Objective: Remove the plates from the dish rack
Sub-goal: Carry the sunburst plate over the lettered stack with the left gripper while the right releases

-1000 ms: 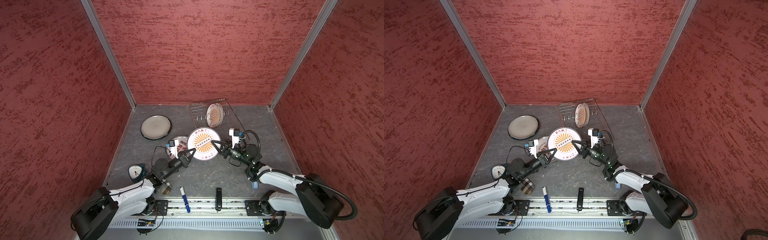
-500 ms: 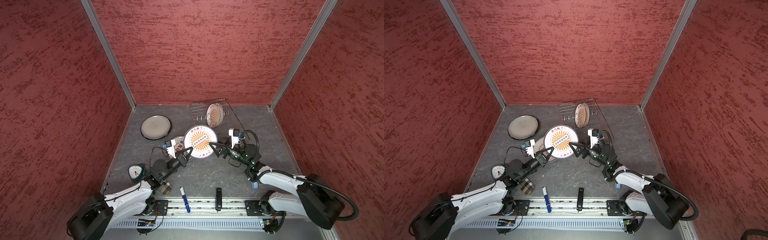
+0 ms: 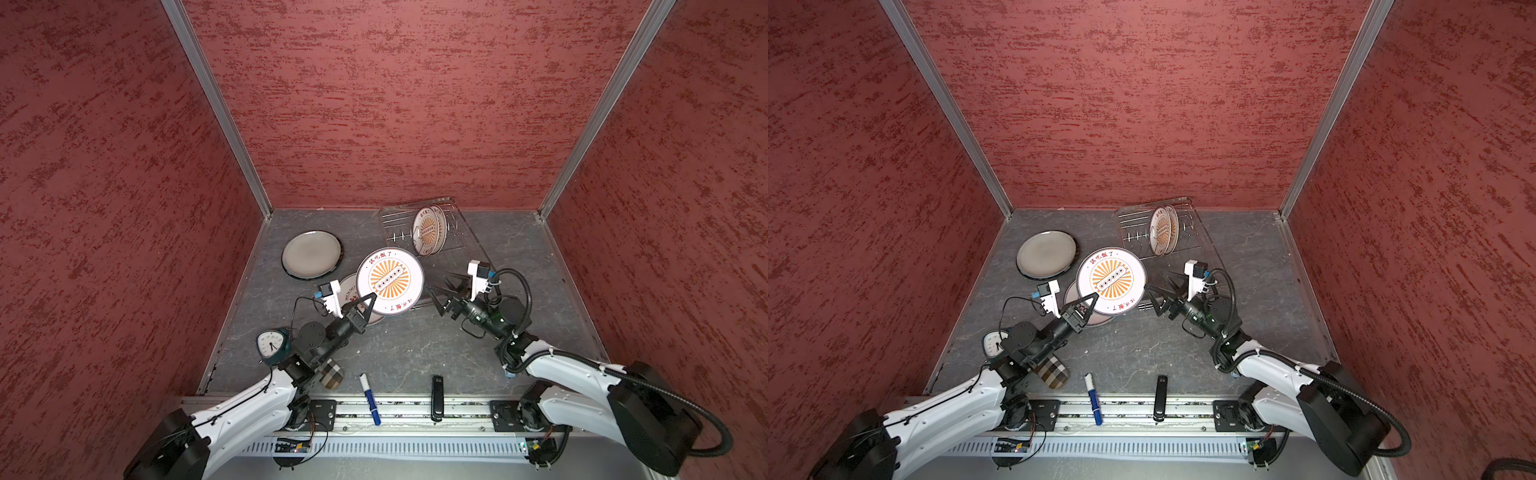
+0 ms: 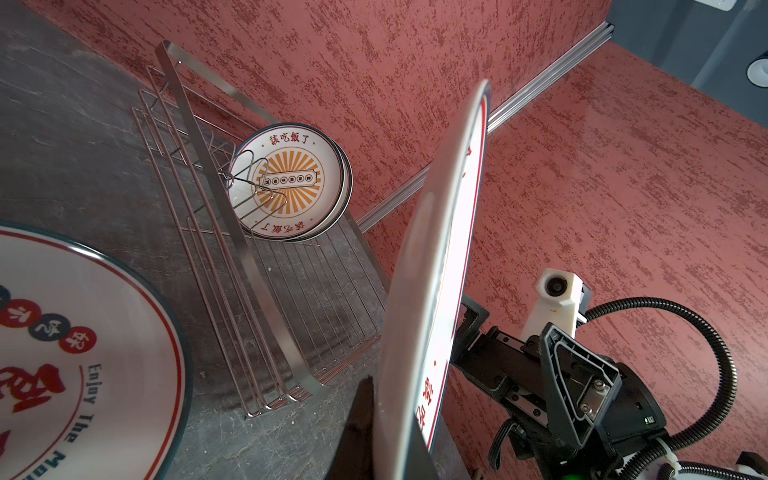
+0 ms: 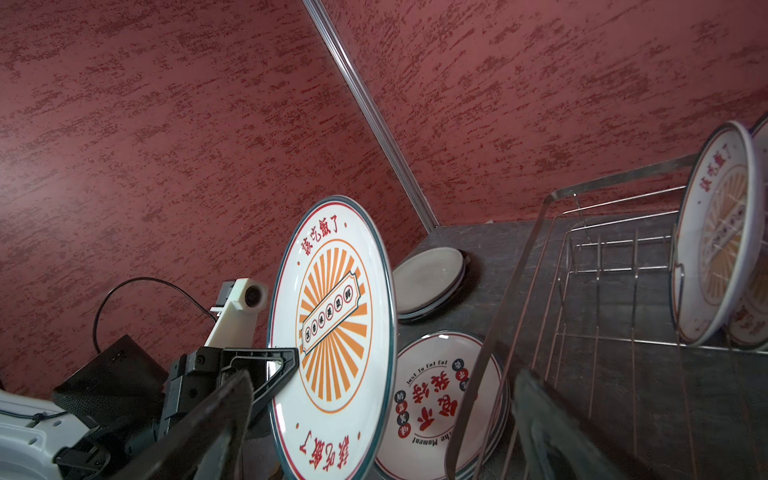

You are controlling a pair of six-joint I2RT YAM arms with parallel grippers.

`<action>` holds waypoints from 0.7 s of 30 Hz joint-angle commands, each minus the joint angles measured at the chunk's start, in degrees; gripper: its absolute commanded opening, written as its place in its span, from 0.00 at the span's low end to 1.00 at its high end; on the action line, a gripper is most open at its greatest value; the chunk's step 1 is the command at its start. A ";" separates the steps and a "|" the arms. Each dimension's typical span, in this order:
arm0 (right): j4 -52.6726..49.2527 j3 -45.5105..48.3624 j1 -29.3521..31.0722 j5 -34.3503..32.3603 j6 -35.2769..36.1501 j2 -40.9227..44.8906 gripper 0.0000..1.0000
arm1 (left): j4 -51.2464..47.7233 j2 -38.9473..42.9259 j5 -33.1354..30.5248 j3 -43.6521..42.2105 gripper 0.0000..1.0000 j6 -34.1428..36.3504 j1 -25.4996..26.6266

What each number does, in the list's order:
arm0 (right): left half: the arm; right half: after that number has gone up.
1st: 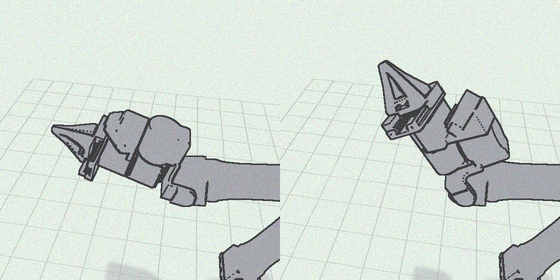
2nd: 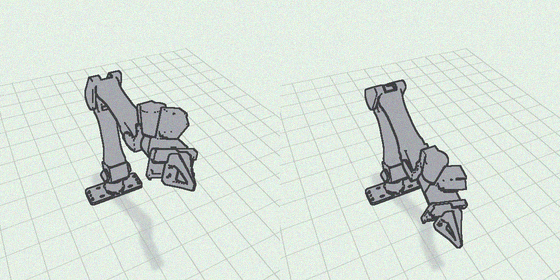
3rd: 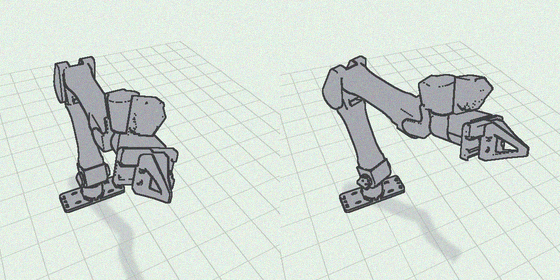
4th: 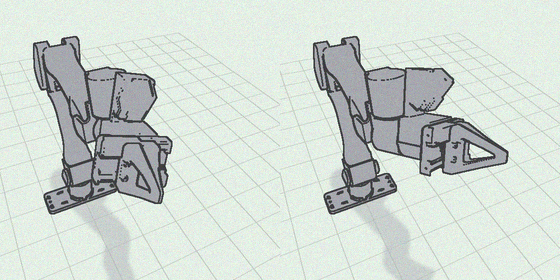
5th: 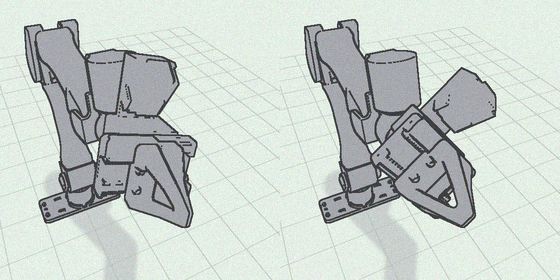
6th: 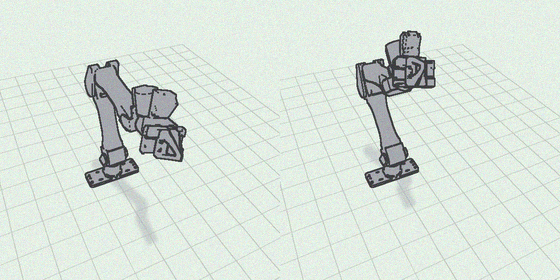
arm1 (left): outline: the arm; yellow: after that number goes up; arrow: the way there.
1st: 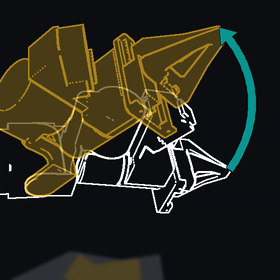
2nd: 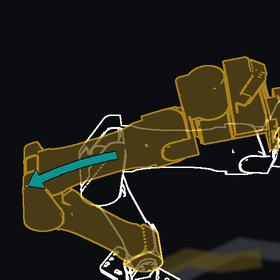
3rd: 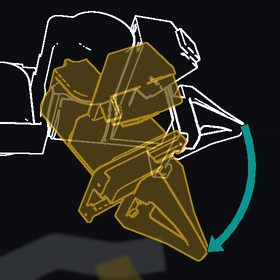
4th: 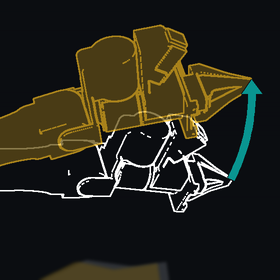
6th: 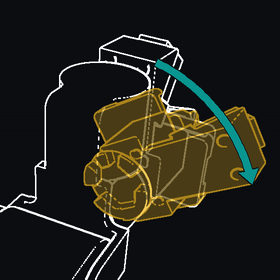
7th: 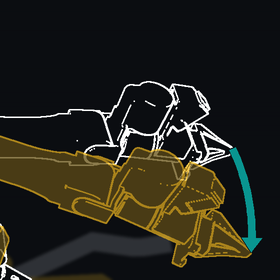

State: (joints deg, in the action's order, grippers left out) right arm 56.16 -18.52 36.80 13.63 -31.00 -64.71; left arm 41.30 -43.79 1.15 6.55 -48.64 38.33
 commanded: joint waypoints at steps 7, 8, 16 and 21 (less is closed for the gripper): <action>-5.71 -4.20 5.01 -9.20 6.61 -0.45 0.99 | -4.29 3.35 3.49 -0.44 0.00 -6.09 -5.73; -6.67 -5.01 5.79 -10.20 7.49 -0.85 0.99 | -4.87 3.44 3.78 -0.31 0.00 -6.64 -6.26; -11.73 -10.43 11.01 -14.48 13.28 -5.91 0.99 | -5.79 3.62 3.29 -0.74 0.00 -7.56 -7.12; -15.73 -14.33 13.74 -17.23 15.97 -9.22 0.99 | -6.66 4.30 3.33 -1.14 0.00 -8.31 -8.09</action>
State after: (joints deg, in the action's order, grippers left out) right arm 43.09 -30.28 49.23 0.25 -18.17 -72.95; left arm 33.15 -40.66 4.19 5.76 -56.25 30.83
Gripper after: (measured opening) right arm 0.989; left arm 0.087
